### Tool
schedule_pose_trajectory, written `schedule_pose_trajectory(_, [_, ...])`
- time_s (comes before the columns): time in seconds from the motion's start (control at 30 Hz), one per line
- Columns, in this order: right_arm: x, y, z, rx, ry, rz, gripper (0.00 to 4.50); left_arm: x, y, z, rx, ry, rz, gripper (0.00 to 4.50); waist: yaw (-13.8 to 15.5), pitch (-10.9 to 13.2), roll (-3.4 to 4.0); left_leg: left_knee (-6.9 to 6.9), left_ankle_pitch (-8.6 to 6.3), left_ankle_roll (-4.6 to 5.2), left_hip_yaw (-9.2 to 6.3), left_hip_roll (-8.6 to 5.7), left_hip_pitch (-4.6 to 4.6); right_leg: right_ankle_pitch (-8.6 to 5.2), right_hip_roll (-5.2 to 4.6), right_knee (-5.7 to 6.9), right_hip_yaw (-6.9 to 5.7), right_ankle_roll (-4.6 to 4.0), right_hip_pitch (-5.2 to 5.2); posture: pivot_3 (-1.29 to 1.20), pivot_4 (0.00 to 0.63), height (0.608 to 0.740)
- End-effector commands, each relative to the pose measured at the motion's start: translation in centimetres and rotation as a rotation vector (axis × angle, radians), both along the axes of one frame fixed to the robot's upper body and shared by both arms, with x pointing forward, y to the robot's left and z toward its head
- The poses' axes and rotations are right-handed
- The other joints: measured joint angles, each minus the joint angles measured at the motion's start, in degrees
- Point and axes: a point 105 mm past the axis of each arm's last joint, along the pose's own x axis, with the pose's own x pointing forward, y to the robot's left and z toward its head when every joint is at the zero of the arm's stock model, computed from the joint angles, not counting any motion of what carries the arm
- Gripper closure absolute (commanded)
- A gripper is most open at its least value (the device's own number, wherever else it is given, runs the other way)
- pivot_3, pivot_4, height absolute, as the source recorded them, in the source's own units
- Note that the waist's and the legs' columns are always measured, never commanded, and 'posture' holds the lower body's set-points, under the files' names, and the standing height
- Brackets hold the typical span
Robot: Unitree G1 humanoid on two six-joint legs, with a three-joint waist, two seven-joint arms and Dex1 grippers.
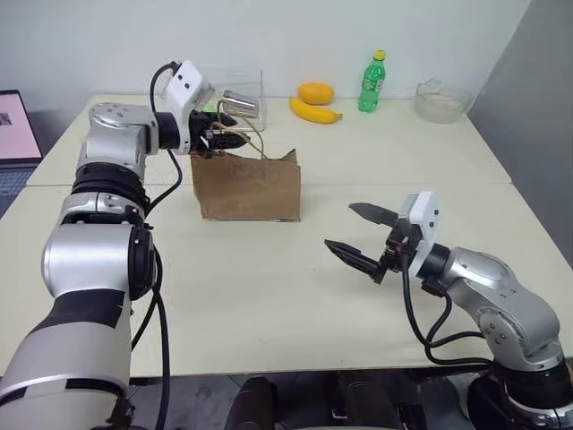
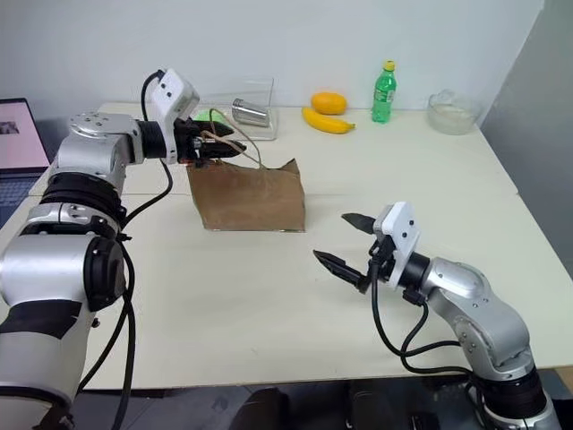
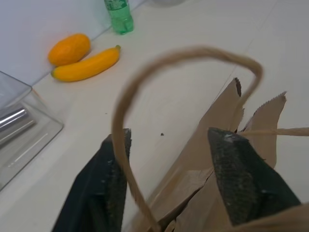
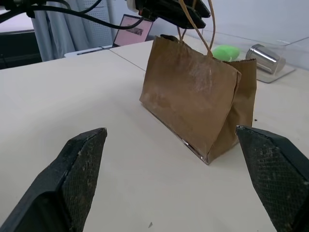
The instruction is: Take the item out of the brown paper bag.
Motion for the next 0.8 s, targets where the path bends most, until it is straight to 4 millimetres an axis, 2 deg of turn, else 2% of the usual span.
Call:
schedule_pose_trajectory(0.03, [-0.1, 0.3, 0.8, 0.002, -0.051, 0.022, 0.00, -1.4, 1.1, 1.7, 0.023, -0.111, -0.010, 0.85, 0.0, 0.0, 0.00, 0.00, 0.00, 0.00, -0.01, 0.03, 0.00, 0.00, -0.01, 0.01, -0.01, 0.00, 0.00, 0.00, 0.150, 0.740])
schedule_pose_trajectory(0.27, [0.5, 0.8, 0.5, -0.027, -0.053, 0.033, 0.00, -6.3, 2.8, 0.1, -0.071, -0.111, 0.014, 0.85, 0.0, 0.0, 0.00, 0.06, 0.01, -0.01, -0.13, 0.10, 0.03, 0.07, -0.10, 0.11, 0.06, -0.12, 0.00, 0.00, 0.150, 0.740])
schedule_pose_trajectory(0.43, [2.0, 1.4, 2.1, -0.025, -0.102, 0.056, 0.00, -10.8, 3.3, -0.2, -0.192, -0.130, 0.110, 0.85, -0.1, 0.0, 0.00, 0.07, 0.01, -0.01, -0.11, 0.11, 0.14, 0.01, -0.14, 0.13, 0.19, -0.03, 0.01, 0.00, 0.150, 0.740])
schedule_pose_trajectory(0.53, [3.8, 2.5, 3.7, -0.008, -0.140, 0.069, 0.00, -14.1, 2.1, -1.0, -0.248, -0.124, 0.115, 0.85, -0.4, 0.0, 0.02, 0.06, 0.01, -0.01, -0.08, 0.13, 0.26, 0.00, -0.17, 0.12, 0.26, -0.01, 0.09, 0.00, 0.150, 0.740])
schedule_pose_trajectory(0.67, [7.2, 4.4, 5.8, -0.030, -0.209, 0.049, 0.00, -18.1, -0.3, -3.0, -0.299, -0.051, 0.083, 0.85, -0.7, 0.0, 0.01, -0.01, 0.01, -0.02, -0.04, 0.14, 0.59, -0.02, -0.19, 0.14, 0.32, -0.04, 0.34, 0.00, 0.150, 0.740])
schedule_pose_trajectory(0.77, [10.5, 6.9, 8.1, -0.077, -0.302, 0.023, 0.56, -19.5, -0.8, -4.2, -0.350, -0.031, 0.135, 0.82, -1.0, 0.0, 0.04, -0.02, 0.01, -0.02, -0.04, 0.16, 0.66, -0.03, -0.17, 0.18, 0.35, -0.08, 0.35, 0.00, 0.150, 0.740])
schedule_pose_trajectory(0.8, [11.3, 7.5, 8.6, -0.087, -0.319, 0.016, 0.92, -19.8, -0.9, -4.4, -0.363, -0.028, 0.146, 0.82, -1.1, 0.0, 0.04, -0.03, 0.01, -0.02, 0.05, 0.14, 0.74, 0.00, -0.16, 0.24, 0.43, -0.14, 0.34, 0.00, 0.150, 0.740])
